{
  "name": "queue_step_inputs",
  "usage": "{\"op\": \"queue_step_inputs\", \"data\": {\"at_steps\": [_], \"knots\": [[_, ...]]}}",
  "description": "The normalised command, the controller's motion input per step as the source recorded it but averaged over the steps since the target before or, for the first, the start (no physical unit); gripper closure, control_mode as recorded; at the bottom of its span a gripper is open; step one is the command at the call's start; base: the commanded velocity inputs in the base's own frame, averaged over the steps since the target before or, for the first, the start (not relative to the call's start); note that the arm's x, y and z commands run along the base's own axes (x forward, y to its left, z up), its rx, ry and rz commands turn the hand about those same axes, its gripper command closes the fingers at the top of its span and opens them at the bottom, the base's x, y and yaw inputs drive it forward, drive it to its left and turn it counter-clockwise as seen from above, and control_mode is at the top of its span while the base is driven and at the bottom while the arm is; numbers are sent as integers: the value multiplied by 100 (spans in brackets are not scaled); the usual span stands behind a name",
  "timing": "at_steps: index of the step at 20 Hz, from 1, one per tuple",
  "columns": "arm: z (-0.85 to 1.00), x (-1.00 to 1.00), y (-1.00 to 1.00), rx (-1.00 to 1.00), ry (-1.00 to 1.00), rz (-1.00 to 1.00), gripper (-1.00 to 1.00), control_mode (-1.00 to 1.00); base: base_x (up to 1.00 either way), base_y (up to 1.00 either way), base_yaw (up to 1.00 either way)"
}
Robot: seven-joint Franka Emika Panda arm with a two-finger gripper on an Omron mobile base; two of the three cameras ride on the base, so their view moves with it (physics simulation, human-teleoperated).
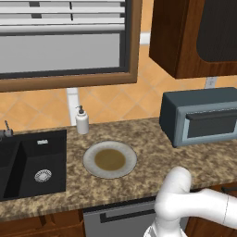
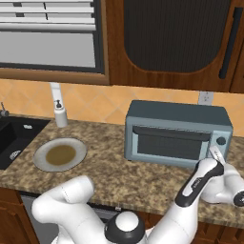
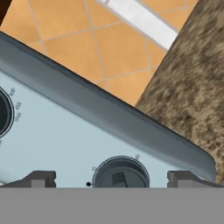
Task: Pick up the kebab skewer and baguette bread, and place them inside the toaster oven. Close the toaster oven door and start by setting the timer.
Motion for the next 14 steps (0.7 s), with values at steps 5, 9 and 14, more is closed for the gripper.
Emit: {"op": "queue_step_inputs", "data": {"at_steps": [5, 9, 14], "knots": [[-35, 1, -11, 0, 0, 0, -100, -100, 0, 0, 0], [-43, 0, -1, 1, 0, 0, -100, -100, 0, 0, 0], [-15, 11, 0, 2, 0, 0, -100, -100, 0, 0, 0]]}}
